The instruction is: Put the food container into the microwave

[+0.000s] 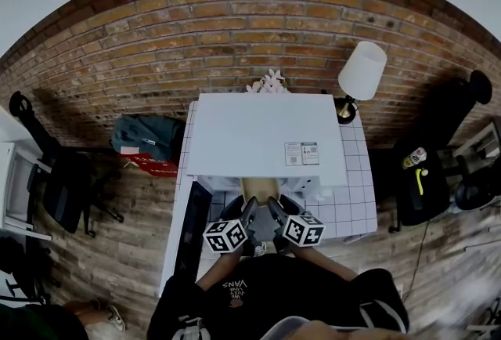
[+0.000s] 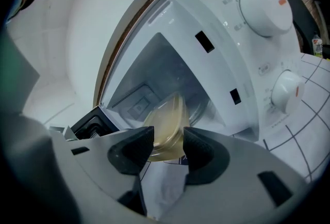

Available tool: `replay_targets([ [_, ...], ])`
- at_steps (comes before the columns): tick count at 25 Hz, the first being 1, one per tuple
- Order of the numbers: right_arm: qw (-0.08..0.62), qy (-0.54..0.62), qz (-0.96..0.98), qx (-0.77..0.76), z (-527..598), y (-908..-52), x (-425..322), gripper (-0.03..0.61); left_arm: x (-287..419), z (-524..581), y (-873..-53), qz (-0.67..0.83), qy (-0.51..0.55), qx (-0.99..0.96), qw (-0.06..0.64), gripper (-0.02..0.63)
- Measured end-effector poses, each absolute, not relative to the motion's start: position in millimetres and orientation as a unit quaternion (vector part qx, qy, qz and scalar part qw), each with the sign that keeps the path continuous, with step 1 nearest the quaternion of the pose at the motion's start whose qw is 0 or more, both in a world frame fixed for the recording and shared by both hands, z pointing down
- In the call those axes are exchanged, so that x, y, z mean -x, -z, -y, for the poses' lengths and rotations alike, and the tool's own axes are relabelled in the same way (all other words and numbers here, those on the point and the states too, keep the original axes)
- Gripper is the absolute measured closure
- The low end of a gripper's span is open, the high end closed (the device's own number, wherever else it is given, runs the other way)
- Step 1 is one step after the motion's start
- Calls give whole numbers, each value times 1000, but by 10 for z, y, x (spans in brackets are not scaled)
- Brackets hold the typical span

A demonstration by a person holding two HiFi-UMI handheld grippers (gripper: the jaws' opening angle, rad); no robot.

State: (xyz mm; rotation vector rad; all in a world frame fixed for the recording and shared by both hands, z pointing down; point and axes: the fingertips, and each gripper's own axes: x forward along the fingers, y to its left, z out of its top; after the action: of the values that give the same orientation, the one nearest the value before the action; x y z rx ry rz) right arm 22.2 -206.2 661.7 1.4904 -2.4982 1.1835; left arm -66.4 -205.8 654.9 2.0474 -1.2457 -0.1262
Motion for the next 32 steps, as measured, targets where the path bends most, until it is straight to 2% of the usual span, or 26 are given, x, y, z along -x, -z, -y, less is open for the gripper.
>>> replay_targets([
  [26, -2, -370, 794, -482, 2580, -6696, -194, 410, 644, 2588, -6613, 480, 36, -804, 348, 413],
  [32, 3, -365, 795, -484, 2585, -6696, -192, 374, 592, 2578, -6616, 476, 33, -805, 352, 394],
])
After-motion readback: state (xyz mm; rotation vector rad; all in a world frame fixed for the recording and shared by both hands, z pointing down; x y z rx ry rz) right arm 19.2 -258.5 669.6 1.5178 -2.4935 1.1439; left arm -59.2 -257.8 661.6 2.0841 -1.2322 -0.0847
